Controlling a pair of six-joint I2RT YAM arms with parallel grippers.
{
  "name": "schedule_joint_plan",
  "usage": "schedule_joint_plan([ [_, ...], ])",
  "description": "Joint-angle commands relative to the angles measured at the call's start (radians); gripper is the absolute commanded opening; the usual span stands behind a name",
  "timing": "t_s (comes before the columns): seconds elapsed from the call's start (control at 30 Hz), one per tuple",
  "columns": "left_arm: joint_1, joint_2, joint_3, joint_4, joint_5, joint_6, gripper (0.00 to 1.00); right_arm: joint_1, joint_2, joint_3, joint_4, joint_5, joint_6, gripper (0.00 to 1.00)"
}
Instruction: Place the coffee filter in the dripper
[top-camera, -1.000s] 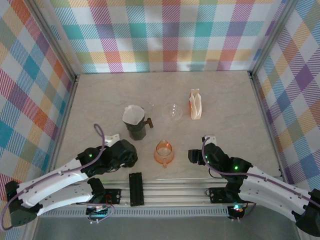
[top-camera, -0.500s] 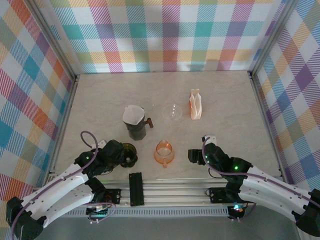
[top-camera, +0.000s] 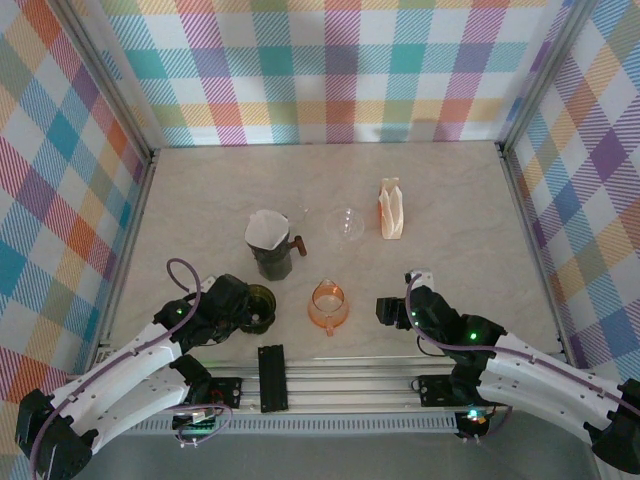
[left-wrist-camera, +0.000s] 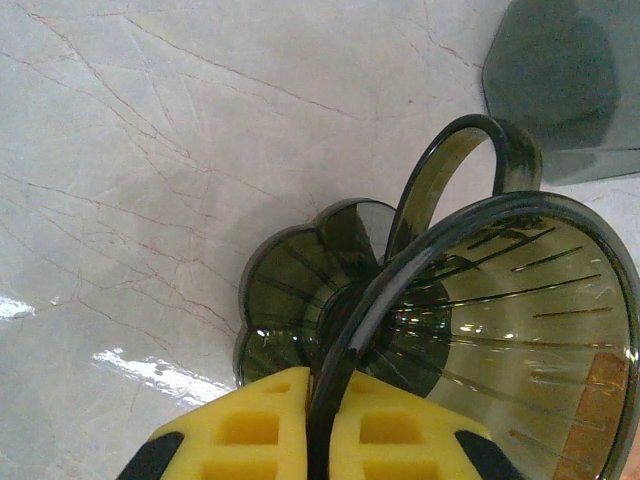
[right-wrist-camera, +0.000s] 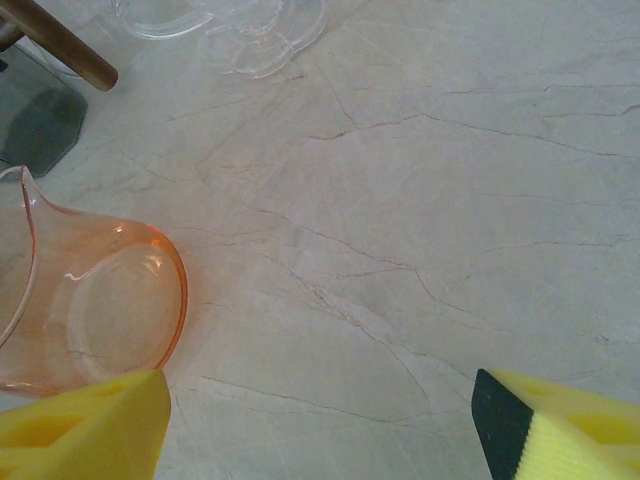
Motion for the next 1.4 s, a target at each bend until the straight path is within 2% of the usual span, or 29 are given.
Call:
schedule_joint_plan([
  [0.0, 0.008, -0.008, 0.013, -0.048, 0.028, 0.035, 0.0, -0.004, -0.007, 0.0, 0.012, 0.02, 0.02, 0.81],
  [0.3, -0.015, -0.042, 0.138, -0.09, 0.073, 0.095, 0.0, -0.003, -0.007, 0.004, 0.006, 0.024, 0.021, 0.81],
  [0.4, -0.092, -0.014, 0.191, -0.096, 0.053, 0.095, 0.0, -0.004, -0.005, 0.004, 0.011, 0.024, 0.022, 0.81],
  [0.6, -0.289, 0.079, 0.341, -0.086, -0.066, 0.075, 0.0, -0.004, 0.004, 0.017, 0.006, 0.03, 0.016, 0.81],
  [0.77, -0.366, 0.186, 0.42, 0.005, -0.054, 0.09, 0.0, -0.004, -0.002, 0.019, -0.007, 0.026, 0.018, 0.8],
  [0.93, -0.368, 0.326, 0.489, 0.096, 0.0, 0.122, 0.0, -0.003, -0.007, 0.02, -0.014, 0.028, 0.018, 0.81],
  [1.1, -0.368, 0.428, 0.553, 0.11, 0.005, 0.15, 0.0, -0.004, -0.016, 0.018, -0.023, 0.025, 0.019, 0.81],
  [1.37, -0.344, 0.479, 0.534, 0.139, 0.044, 0.14, 0.0, -0.003, -0.038, 0.013, -0.037, 0.027, 0.018, 0.81],
])
